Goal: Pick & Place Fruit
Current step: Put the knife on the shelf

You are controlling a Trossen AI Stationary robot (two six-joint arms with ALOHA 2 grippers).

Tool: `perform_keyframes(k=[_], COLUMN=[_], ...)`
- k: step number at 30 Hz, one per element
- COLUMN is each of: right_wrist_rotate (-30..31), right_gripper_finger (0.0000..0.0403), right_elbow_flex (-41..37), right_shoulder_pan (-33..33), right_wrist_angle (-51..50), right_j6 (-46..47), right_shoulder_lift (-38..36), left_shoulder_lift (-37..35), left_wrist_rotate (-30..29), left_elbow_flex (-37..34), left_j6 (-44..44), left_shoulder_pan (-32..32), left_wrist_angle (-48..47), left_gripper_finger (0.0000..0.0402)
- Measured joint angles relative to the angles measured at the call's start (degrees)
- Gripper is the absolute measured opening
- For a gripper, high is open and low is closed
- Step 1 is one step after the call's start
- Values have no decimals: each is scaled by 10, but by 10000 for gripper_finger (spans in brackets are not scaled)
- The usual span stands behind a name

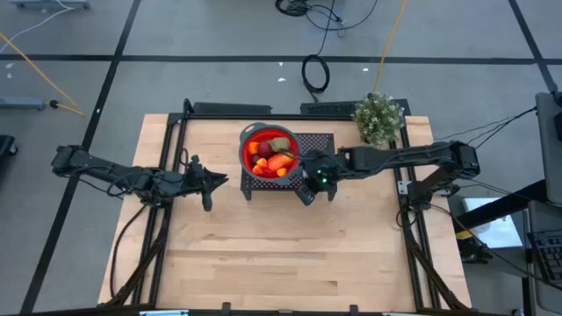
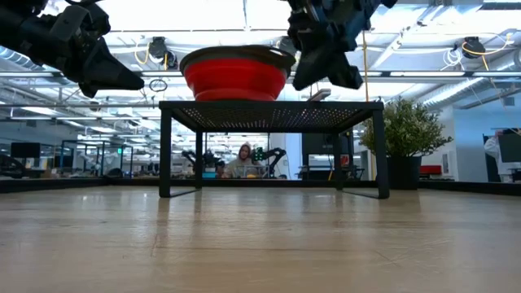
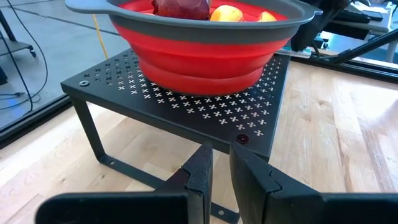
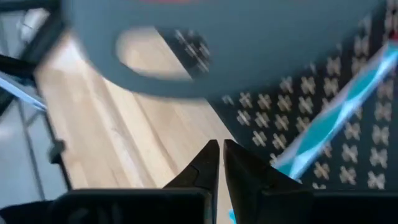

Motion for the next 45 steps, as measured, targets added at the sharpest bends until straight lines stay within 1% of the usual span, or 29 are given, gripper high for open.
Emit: perform_keyframes(k=[3,6,15,17,21,26,34,42,45], right_wrist_rotate=[1,16,15,15,18,43,45,48,61], right_gripper_finger=[18,18,18,18,18,18,18,18,18], right_elbow_flex=[3,1,1,2,1,1,1,1,1], right_shoulder_pan=[-3,-7,-22,-25,-29,-34,-46,-53,-53], right_wrist_angle=[22,12,31,36,33,27,19,-10,-13], right_j6=[-14,-24,-44,-45,-51,-54,-60,-67,-74], right_shoulder_lift=[1,6,23,27,28,27,25,24,24], left_shoulder_lift=[0,0,0,0,0,0,0,0,0], left_wrist_rotate=[0,0,1,9,25,26,26,26,26], left_elbow_flex=[0,0,0,0,0,0,0,0,0], left_j6=[-1,-3,-12,-12,-13,-14,-14,-16,-16], left_shoulder_pan=[0,0,0,0,0,0,0,0,0], left_wrist_angle=[0,0,0,0,0,0,0,0,0], left_gripper_finger=[51,51,51,51,51,51,51,51,51])
